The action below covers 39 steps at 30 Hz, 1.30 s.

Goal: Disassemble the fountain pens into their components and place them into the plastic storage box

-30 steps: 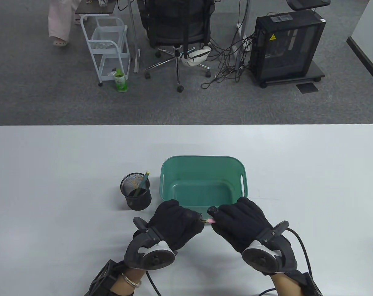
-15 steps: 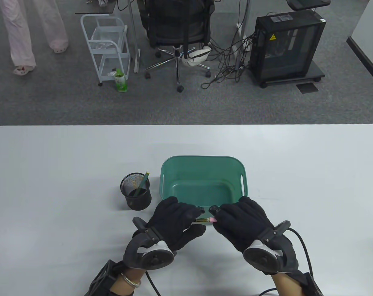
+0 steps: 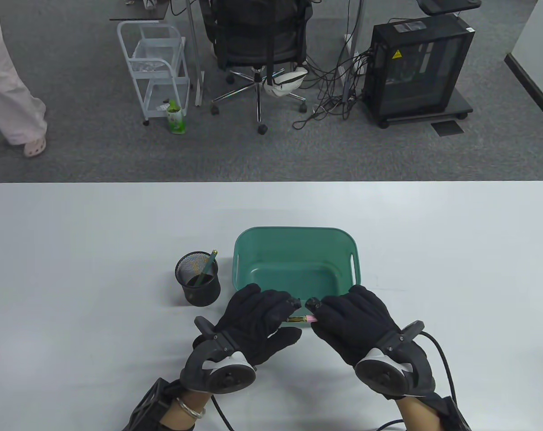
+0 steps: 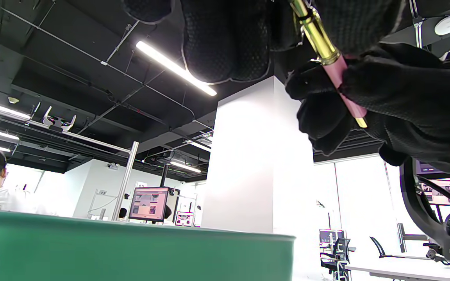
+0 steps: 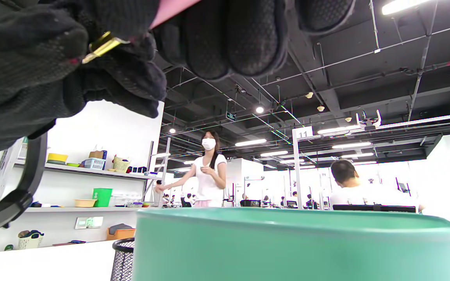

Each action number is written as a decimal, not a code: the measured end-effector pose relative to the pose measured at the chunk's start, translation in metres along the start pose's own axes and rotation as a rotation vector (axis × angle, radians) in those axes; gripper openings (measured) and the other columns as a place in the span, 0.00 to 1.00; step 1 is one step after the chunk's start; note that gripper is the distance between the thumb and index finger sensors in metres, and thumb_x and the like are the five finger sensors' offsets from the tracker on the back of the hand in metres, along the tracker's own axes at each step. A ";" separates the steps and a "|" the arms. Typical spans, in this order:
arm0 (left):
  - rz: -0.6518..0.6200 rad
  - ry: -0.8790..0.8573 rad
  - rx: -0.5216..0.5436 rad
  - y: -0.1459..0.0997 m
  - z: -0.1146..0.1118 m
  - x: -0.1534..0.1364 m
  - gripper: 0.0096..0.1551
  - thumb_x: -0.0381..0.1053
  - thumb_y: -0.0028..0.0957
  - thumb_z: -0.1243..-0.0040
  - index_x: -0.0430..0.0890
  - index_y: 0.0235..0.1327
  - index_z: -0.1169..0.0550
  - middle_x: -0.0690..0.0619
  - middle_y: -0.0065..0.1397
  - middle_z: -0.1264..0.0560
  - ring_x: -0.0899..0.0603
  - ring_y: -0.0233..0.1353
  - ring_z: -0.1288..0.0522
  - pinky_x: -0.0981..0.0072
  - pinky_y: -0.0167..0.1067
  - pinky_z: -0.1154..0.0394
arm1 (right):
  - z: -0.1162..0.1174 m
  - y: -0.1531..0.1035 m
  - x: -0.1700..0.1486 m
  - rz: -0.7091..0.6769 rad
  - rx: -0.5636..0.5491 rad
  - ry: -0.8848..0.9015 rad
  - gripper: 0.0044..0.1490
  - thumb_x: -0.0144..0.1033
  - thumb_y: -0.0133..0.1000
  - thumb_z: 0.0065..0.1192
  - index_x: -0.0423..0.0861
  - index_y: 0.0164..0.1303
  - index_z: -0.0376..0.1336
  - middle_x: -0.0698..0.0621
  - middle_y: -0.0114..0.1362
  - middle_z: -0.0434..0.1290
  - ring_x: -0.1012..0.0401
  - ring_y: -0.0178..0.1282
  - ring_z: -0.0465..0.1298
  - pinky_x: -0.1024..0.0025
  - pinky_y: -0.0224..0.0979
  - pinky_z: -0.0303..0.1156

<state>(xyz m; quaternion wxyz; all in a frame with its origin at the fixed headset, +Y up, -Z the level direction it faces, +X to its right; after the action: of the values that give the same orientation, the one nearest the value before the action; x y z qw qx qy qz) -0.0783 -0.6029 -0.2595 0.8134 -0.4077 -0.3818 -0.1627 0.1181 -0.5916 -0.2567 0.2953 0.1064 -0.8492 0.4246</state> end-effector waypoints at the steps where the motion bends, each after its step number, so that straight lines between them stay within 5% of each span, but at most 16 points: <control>1: 0.000 0.001 0.000 0.000 0.000 0.000 0.30 0.63 0.67 0.44 0.47 0.74 0.28 0.49 0.73 0.22 0.45 0.71 0.23 0.44 0.80 0.39 | 0.000 0.000 0.000 0.000 0.000 -0.001 0.28 0.54 0.60 0.57 0.59 0.68 0.70 0.58 0.66 0.76 0.62 0.63 0.76 0.52 0.81 0.64; 12: 0.001 0.007 -0.010 0.001 -0.002 0.001 0.24 0.60 0.69 0.47 0.46 0.66 0.24 0.50 0.67 0.19 0.45 0.66 0.21 0.47 0.77 0.36 | 0.001 0.000 0.001 -0.003 0.004 0.003 0.28 0.54 0.60 0.57 0.58 0.69 0.70 0.58 0.66 0.76 0.62 0.63 0.76 0.52 0.81 0.64; 39: 0.012 -0.031 0.008 0.000 0.000 -0.004 0.31 0.62 0.69 0.59 0.44 0.42 0.12 0.52 0.44 0.10 0.47 0.46 0.13 0.51 0.63 0.25 | 0.003 0.001 0.005 -0.016 0.014 0.008 0.28 0.54 0.60 0.57 0.59 0.69 0.70 0.58 0.66 0.76 0.62 0.63 0.76 0.52 0.81 0.64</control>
<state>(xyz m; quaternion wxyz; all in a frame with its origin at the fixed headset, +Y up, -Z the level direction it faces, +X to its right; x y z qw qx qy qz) -0.0810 -0.6030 -0.2631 0.8099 -0.4093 -0.3926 -0.1499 0.1122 -0.5935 -0.2555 0.3012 0.1135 -0.8442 0.4286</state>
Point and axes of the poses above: the tracker on the back of each hand, its own x axis roughly to the thumb side, its own y axis roughly from the wrist to the fingertips, z = x × y, the point moved 4 cm from there along y, roughly from the wrist to the fingertips
